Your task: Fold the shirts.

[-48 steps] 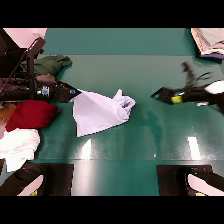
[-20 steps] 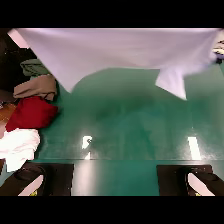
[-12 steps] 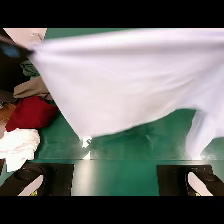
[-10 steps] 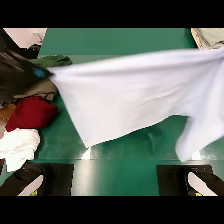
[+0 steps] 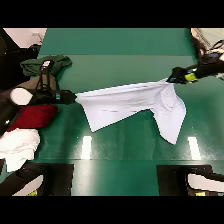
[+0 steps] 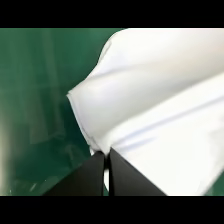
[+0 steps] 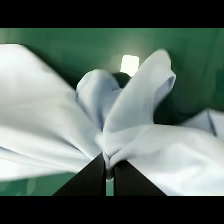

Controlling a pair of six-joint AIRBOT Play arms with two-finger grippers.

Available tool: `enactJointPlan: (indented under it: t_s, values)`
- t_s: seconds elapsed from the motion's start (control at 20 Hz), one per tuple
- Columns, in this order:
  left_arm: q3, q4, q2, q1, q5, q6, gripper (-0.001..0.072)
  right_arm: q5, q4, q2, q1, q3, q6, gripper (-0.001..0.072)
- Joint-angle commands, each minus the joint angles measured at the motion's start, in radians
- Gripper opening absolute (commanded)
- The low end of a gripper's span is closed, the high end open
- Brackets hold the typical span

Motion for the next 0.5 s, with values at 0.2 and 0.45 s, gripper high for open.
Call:
enactJointPlan:
  t_s: [0.2,0.45]
  values:
    - [0.224,0.003,-0.204,0.051,0.08,-0.061,0.0451,-0.027,-0.001,-0.166,-0.054,0.238,-0.006,0.0435]
    - [0.265,0.003,-0.176,0.144,-0.293,-0.008,0.0451,0.228,0.0,-0.055,-0.154,0.204,-0.079,0.0316]
